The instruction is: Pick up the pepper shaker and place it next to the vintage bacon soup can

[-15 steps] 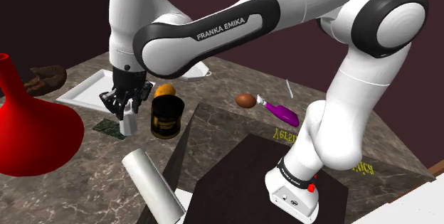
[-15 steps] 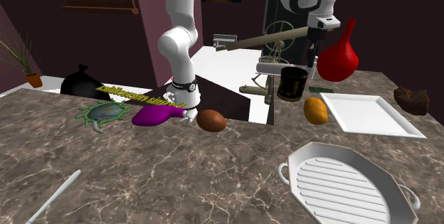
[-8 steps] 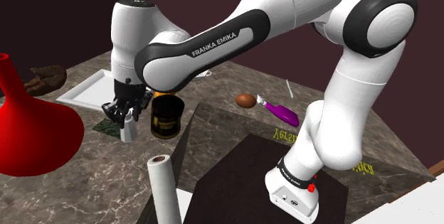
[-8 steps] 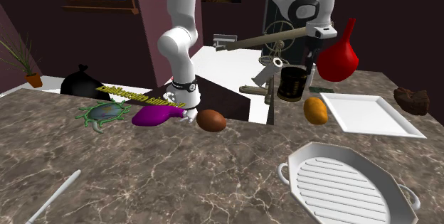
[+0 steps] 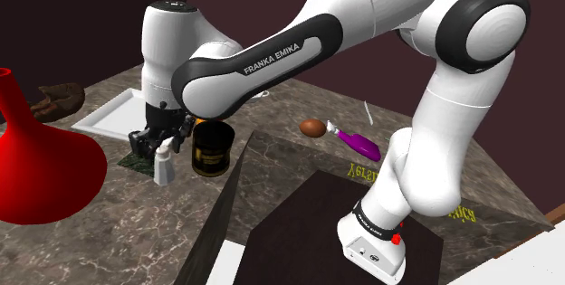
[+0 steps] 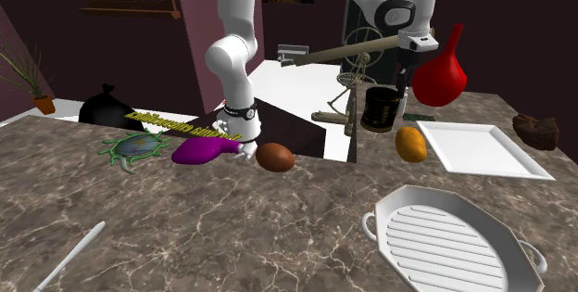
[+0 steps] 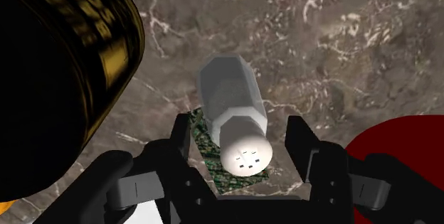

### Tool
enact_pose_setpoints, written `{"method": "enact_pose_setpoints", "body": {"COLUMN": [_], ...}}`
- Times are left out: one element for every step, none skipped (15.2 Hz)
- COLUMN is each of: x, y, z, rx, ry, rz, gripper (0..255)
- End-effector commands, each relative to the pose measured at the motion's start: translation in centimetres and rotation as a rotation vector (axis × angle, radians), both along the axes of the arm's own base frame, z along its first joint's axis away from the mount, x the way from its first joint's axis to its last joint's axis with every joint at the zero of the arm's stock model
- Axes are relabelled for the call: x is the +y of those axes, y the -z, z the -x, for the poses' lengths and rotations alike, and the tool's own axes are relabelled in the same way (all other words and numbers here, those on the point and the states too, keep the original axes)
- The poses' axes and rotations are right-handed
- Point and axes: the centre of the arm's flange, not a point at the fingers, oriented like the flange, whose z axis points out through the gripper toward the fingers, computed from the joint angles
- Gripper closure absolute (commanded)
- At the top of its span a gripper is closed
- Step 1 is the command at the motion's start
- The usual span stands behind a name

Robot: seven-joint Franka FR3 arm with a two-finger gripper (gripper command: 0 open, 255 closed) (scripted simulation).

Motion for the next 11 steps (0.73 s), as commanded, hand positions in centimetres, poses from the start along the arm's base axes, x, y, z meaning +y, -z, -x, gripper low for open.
{"method": "enact_pose_setpoints", "body": {"x": [0.0,0.0,0.0,0.0,0.0,-0.1,-0.1,-0.2,-0.3,-0.3,-0.3], "y": [0.0,0.0,0.0,0.0,0.0,-1.3,-2.6,-3.9,-5.0,-5.0,-5.0], "z": [0.0,0.0,0.0,0.0,0.0,0.1,0.2,0.3,0.4,0.4,0.4], "rx": [0.000,0.000,0.000,0.000,0.000,0.000,0.000,0.000,0.000,0.000,0.000], "ry": [0.000,0.000,0.000,0.000,0.000,0.000,0.000,0.000,0.000,0.000,0.000], "rz": [0.000,0.000,0.000,0.000,0.000,0.000,0.000,0.000,0.000,0.000,0.000], "gripper": [0,0,0,0,0,0,0,0,0,0,0]}}
